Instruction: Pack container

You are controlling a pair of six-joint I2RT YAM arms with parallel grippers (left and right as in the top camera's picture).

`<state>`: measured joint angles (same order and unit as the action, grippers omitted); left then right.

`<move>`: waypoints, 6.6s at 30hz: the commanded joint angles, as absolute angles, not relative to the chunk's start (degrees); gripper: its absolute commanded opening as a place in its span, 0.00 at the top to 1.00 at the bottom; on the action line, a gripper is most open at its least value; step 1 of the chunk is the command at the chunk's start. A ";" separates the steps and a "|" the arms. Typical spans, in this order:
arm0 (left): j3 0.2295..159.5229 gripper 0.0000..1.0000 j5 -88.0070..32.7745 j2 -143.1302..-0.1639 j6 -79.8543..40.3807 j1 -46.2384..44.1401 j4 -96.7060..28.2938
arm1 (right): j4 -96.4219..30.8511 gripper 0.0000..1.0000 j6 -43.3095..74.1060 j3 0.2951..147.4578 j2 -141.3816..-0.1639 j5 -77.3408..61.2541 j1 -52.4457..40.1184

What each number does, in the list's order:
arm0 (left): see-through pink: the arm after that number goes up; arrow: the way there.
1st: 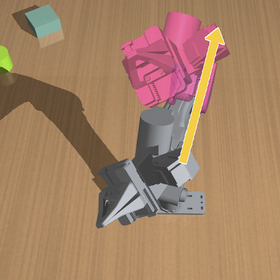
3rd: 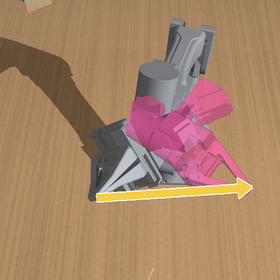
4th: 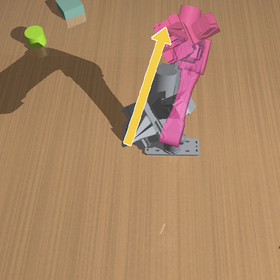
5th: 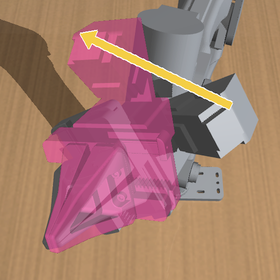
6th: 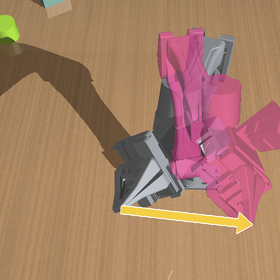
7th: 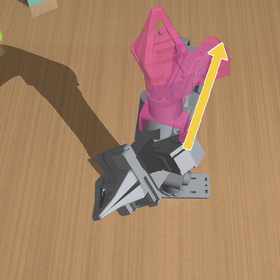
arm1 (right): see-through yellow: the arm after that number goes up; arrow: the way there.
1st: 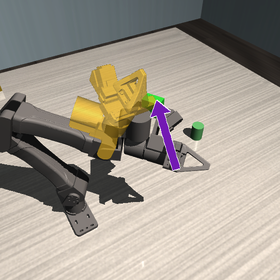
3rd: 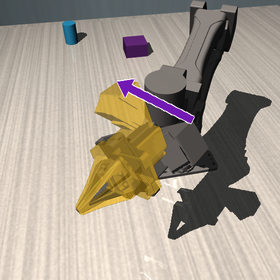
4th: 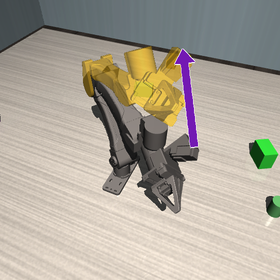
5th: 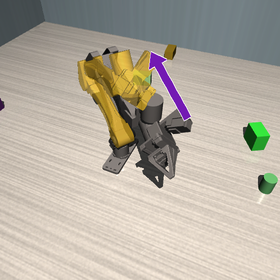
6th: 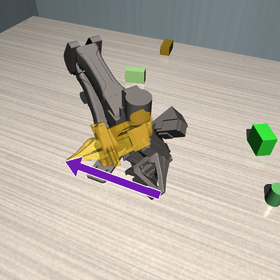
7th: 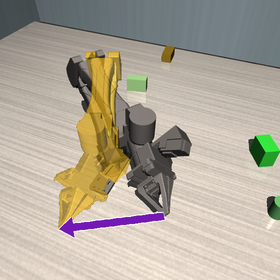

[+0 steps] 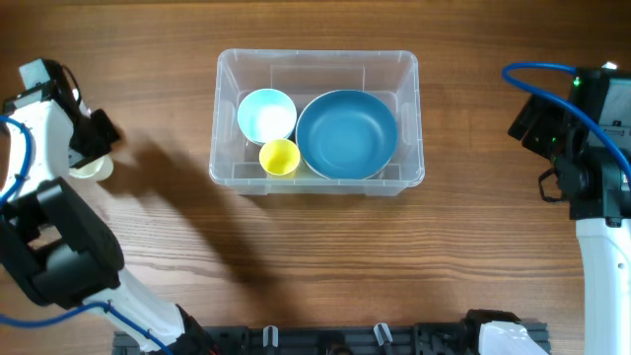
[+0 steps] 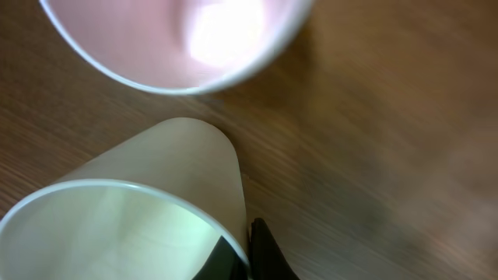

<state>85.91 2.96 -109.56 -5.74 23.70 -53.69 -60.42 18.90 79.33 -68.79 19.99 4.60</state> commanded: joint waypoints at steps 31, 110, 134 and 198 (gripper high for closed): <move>88.88 0.96 0.45 -88.25 -7.99 -30.94 -59.29 | -60.25 0.00 19.66 79.92 -69.21 20.95 4.73; 90.32 0.35 6.04 -117.99 1.32 23.53 -38.52 | -60.25 0.00 19.66 79.92 -69.21 20.95 4.73; 90.32 0.84 6.07 -118.21 3.29 23.90 -38.76 | -60.25 0.00 19.66 79.92 -69.21 20.95 4.73; 93.54 0.96 -2.87 -95.59 -6.96 -28.77 -67.13 | -60.27 0.00 19.68 79.92 -69.21 20.95 4.73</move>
<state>93.47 -1.45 -93.10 -6.35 -28.51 -67.00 -60.42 19.07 79.33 -68.79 19.99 4.60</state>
